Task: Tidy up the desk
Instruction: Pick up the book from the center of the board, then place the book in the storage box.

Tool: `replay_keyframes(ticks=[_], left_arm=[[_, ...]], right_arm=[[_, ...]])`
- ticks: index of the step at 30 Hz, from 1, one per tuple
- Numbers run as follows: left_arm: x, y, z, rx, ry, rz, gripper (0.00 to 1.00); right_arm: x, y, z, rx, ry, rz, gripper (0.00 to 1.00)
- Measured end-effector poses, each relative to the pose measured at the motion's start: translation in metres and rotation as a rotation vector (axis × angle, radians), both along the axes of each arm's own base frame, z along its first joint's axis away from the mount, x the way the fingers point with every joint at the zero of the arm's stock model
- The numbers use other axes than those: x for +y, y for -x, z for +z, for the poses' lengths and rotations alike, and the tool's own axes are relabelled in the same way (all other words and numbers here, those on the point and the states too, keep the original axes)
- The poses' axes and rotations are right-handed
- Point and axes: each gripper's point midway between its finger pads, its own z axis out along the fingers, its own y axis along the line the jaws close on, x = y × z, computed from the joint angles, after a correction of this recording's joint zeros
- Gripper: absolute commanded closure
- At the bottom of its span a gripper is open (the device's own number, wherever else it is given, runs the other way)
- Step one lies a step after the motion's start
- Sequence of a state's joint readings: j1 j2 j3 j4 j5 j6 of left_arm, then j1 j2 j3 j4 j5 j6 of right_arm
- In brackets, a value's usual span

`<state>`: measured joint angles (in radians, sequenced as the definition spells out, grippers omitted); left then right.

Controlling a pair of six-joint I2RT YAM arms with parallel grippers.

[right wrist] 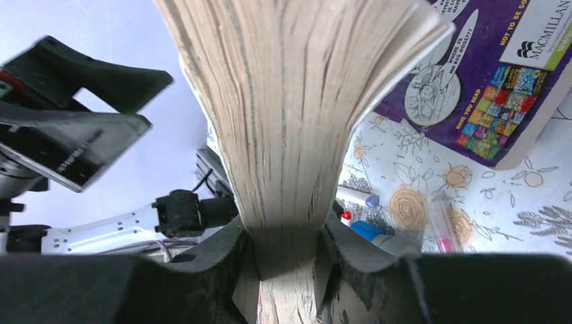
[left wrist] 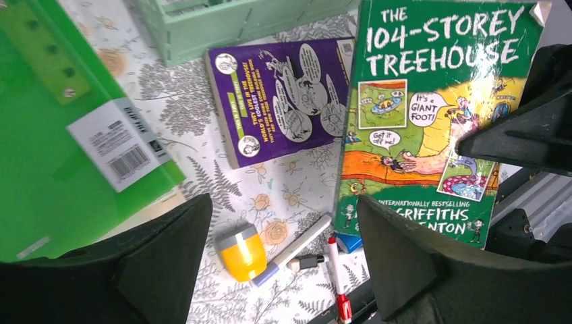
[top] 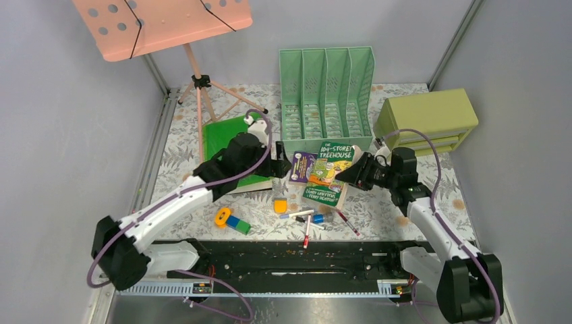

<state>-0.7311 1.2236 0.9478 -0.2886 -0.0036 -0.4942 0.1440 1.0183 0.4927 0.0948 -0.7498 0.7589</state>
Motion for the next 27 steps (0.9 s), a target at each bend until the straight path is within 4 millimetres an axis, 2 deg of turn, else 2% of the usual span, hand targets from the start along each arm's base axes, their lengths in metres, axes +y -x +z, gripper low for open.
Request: replay_keyframes(ticks=[4, 10, 15, 22, 27], left_arm=[[0.016, 0.008, 0.029, -0.072, 0.018, 0.020, 0.11], [0.021, 0.029, 0.050, -0.104, 0.092, -0.033, 0.04], [0.010, 0.050, 0.048, -0.052, 0.173, -0.130, 0.01], [-0.013, 0.066, 0.053, 0.015, 0.281, -0.274, 0.01], [-0.034, 0.074, 0.047, 0.104, 0.347, -0.385, 0.01]], right_arm=[[-0.004, 0.013, 0.008, -0.034, 0.050, 0.034, 0.99], [-0.005, 0.037, 0.011, -0.015, 0.060, 0.078, 1.00], [0.002, 0.052, 0.036, -0.091, -0.004, 0.149, 1.00], [0.010, 0.068, 0.053, -0.127, -0.074, 0.241, 1.00], [0.014, 0.072, 0.064, -0.137, -0.127, 0.269, 1.00]])
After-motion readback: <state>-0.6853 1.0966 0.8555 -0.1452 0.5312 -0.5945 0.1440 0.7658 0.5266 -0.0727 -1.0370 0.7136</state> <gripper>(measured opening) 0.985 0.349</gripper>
